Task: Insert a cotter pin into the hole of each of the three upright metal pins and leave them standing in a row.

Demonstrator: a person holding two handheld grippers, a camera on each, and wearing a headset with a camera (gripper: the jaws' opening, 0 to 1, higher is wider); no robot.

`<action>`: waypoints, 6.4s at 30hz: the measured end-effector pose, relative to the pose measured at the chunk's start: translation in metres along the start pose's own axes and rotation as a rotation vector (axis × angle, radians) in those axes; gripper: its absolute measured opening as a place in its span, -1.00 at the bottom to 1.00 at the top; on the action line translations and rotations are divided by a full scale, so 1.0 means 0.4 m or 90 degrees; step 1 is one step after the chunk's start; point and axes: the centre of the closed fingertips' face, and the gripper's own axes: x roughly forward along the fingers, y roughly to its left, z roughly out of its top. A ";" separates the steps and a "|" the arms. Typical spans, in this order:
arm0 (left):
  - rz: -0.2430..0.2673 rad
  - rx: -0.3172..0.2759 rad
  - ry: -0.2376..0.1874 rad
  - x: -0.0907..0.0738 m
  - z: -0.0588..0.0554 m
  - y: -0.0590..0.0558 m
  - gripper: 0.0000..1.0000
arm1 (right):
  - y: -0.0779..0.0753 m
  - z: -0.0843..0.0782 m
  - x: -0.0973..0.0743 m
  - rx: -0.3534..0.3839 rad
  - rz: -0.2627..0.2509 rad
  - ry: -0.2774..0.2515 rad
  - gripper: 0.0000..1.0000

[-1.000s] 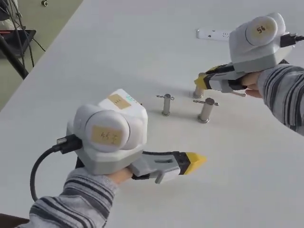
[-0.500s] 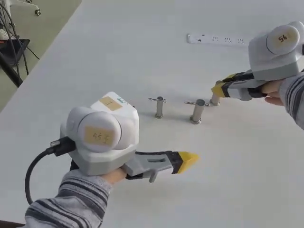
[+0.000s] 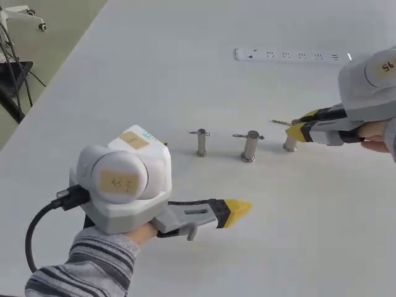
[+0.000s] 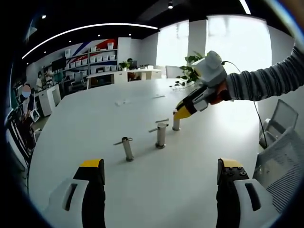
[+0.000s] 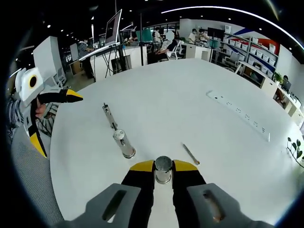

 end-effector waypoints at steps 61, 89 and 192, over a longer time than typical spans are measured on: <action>0.007 0.001 -0.009 -0.036 0.001 -0.016 0.95 | 0.207 -0.015 0.019 -0.058 0.089 -0.029 -0.82; 0.017 -0.028 -0.021 -0.032 0.012 0.000 0.96 | 0.093 -0.014 -0.072 -0.102 0.069 0.010 -0.62; 0.003 0.009 0.043 0.002 0.059 0.021 0.32 | 0.036 0.076 -0.051 -0.303 0.043 0.023 -1.00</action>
